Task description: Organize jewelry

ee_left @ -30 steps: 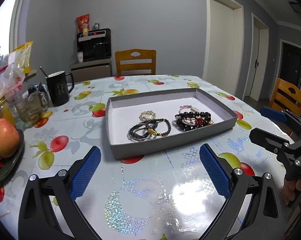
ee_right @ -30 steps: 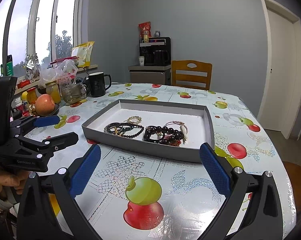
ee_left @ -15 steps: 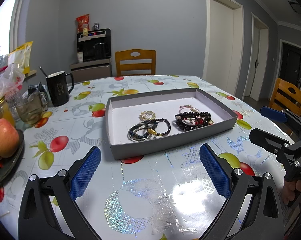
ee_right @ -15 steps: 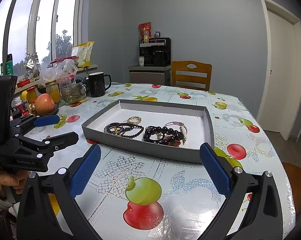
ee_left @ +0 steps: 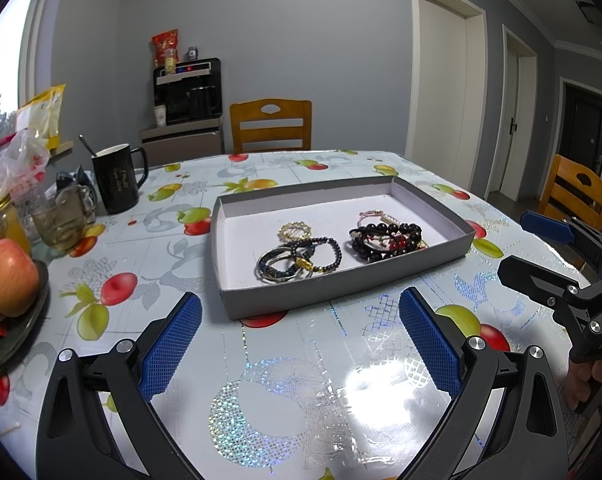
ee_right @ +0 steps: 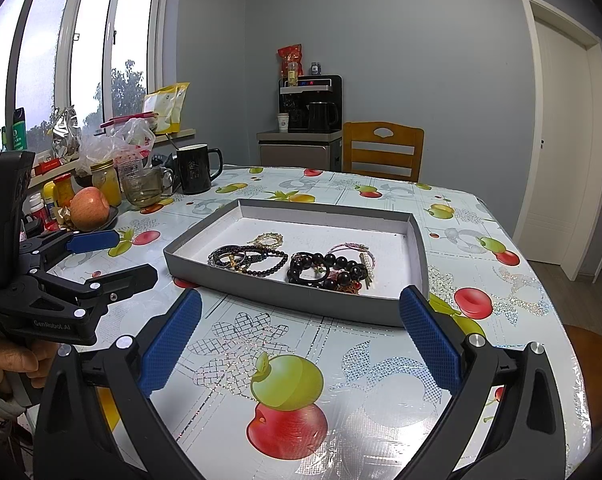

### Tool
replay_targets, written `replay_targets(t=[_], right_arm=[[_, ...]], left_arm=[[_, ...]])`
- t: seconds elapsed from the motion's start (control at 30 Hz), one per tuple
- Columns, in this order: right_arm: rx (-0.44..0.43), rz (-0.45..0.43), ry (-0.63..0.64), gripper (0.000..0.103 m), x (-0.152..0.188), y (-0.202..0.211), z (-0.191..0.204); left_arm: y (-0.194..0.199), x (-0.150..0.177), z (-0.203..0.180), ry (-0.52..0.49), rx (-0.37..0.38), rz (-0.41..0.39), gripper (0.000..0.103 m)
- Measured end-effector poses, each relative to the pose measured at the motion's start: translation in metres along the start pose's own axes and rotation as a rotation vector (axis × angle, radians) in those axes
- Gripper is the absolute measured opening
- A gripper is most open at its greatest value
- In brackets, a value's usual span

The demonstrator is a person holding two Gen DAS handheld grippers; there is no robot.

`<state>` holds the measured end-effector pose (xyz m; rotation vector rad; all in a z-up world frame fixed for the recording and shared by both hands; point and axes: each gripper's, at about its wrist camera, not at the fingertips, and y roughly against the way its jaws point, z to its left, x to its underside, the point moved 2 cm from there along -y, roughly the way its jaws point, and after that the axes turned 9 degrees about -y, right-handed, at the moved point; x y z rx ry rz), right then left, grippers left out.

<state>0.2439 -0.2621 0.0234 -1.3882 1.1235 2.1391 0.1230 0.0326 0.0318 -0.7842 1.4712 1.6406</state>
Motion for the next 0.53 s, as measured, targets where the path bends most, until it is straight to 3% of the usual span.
replay_targets(t=[0.53], right_arm=[[0.0,0.0,0.001,0.098,0.0003,0.0005,0.001]], left_arm=[[-0.0001,0.0001,-0.0004,-0.001,0.0,0.0,0.098]])
